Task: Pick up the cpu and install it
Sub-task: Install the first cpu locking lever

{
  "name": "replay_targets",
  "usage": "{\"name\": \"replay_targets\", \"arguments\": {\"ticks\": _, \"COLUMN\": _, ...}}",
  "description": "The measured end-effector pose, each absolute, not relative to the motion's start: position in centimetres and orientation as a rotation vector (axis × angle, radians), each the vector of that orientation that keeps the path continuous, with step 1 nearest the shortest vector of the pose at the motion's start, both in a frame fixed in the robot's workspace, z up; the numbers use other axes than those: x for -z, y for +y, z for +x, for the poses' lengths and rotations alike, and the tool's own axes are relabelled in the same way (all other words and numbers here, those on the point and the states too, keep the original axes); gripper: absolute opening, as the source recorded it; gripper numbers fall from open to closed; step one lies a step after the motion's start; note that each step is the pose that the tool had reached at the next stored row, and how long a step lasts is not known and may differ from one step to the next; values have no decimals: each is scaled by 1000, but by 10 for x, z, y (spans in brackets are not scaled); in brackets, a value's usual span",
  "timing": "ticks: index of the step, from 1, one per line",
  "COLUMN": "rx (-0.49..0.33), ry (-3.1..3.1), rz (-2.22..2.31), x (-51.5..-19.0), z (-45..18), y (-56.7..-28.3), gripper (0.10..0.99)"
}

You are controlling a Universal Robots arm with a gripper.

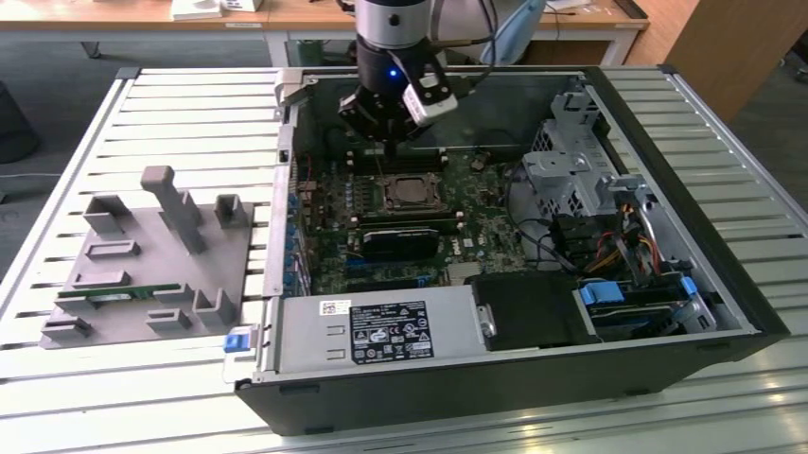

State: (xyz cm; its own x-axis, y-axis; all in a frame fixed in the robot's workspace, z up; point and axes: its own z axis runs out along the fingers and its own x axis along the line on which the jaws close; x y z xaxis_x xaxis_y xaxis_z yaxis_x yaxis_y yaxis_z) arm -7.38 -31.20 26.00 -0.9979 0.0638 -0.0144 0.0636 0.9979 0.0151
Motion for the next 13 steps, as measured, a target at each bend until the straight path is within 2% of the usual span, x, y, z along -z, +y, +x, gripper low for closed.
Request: {"name": "replay_targets", "arguments": {"ticks": 13, "rx": -23, "ry": 3125, "rz": 100, "x": -260, "z": -78, "y": -312, "gripper": 106}}
